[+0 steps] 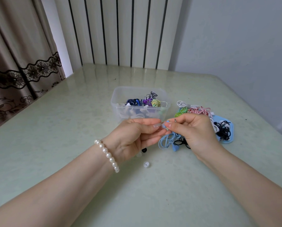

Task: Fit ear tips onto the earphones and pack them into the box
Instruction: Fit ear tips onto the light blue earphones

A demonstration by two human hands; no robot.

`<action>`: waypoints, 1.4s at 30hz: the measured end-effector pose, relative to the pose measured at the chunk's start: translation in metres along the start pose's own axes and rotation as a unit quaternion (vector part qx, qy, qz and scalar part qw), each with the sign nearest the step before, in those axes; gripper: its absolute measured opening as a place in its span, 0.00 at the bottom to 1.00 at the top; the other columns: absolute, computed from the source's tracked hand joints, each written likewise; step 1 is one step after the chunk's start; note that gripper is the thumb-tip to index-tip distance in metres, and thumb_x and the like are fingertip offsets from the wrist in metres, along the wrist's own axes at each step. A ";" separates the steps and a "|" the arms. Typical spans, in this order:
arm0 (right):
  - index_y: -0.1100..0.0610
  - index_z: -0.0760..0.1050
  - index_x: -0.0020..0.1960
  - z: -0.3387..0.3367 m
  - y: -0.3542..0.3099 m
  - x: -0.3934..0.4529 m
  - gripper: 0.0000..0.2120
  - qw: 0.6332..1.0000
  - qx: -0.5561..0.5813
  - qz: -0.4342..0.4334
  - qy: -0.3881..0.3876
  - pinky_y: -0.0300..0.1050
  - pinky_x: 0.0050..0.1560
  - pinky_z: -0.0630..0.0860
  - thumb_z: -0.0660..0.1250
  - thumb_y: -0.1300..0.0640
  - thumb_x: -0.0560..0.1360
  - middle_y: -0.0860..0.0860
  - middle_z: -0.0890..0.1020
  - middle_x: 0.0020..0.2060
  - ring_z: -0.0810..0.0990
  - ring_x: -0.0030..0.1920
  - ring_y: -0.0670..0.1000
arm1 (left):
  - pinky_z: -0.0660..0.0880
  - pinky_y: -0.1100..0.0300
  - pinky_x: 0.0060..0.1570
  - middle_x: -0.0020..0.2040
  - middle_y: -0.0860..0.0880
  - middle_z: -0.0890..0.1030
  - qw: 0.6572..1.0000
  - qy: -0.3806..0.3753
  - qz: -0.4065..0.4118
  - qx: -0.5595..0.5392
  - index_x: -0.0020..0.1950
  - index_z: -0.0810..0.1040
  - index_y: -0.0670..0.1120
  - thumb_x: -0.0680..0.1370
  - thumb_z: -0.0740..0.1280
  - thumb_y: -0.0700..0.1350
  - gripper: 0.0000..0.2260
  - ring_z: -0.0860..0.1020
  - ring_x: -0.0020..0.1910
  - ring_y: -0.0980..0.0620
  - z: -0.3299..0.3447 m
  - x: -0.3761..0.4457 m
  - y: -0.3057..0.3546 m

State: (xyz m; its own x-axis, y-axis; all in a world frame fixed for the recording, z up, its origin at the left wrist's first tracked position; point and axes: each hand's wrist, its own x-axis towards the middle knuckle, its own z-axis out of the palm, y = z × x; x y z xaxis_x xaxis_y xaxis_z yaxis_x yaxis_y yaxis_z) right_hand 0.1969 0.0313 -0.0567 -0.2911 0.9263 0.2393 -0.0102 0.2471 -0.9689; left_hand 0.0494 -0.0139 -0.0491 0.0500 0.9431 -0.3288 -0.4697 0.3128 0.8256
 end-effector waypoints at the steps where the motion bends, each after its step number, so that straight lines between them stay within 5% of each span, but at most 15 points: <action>1: 0.62 0.77 0.33 0.001 0.000 0.000 0.08 1.000 0.003 -0.009 0.007 0.34 0.31 0.76 0.69 0.73 0.66 0.49 0.82 0.28 0.80 0.26 0.45 | 0.79 0.58 0.45 0.41 0.41 0.84 1.000 0.000 -0.002 -0.009 0.47 0.78 0.39 0.73 0.63 0.29 0.08 0.84 0.38 0.48 0.001 0.000 0.000; 13: 0.48 0.78 0.36 0.008 0.009 -0.009 0.11 0.979 -0.107 -0.156 0.073 0.41 0.39 0.79 0.73 0.64 0.65 0.41 0.83 0.34 0.81 0.34 0.49 | 0.79 0.61 0.40 0.37 0.45 0.84 1.000 0.009 0.015 -0.023 0.46 0.79 0.40 0.74 0.63 0.31 0.08 0.83 0.35 0.52 0.006 -0.005 0.001; 20: 0.56 0.79 0.39 0.001 -0.003 -0.005 0.10 0.996 -0.039 -0.082 0.020 0.33 0.33 0.75 0.69 0.71 0.67 0.44 0.83 0.28 0.79 0.28 0.43 | 0.79 0.61 0.42 0.40 0.44 0.84 0.999 0.007 0.047 -0.008 0.47 0.79 0.40 0.73 0.64 0.31 0.07 0.83 0.37 0.51 0.005 -0.006 0.003; 24: 0.59 0.80 0.39 -0.002 -0.009 -0.004 0.05 0.999 0.046 0.006 -0.003 0.35 0.32 0.75 0.69 0.66 0.64 0.49 0.83 0.29 0.79 0.28 0.46 | 0.79 0.61 0.40 0.38 0.43 0.84 0.998 0.002 0.067 -0.004 0.44 0.79 0.39 0.71 0.66 0.29 0.07 0.83 0.36 0.51 0.003 -0.005 0.004; 30: 0.61 0.79 0.38 0.001 -0.013 -0.005 0.09 0.981 0.135 0.132 -0.034 0.34 0.28 0.73 0.67 0.60 0.60 0.52 0.80 0.26 0.77 0.26 0.45 | 0.79 0.65 0.36 0.35 0.45 0.84 0.994 -0.015 0.106 0.033 0.43 0.79 0.37 0.66 0.68 0.33 0.07 0.83 0.34 0.53 0.002 -0.003 0.001; 42: 0.65 0.79 0.34 0.003 -0.022 -0.008 0.06 0.960 0.193 0.195 -0.057 0.35 0.24 0.71 0.66 0.63 0.61 0.54 0.76 0.24 0.72 0.23 0.47 | 0.78 0.64 0.32 0.29 0.45 0.82 0.958 -0.028 0.255 0.132 0.35 0.79 0.38 0.63 0.70 0.34 0.03 0.80 0.27 0.53 0.000 -0.001 -0.003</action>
State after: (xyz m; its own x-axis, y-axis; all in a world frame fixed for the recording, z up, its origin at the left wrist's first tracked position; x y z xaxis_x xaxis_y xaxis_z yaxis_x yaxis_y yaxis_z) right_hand 0.1964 0.0177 -0.0373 -0.4476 0.8841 -0.1340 -0.2261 -0.2569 -0.9396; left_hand 0.0506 -0.0154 -0.0515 -0.0769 0.9830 0.1668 -0.2070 -0.1793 0.9618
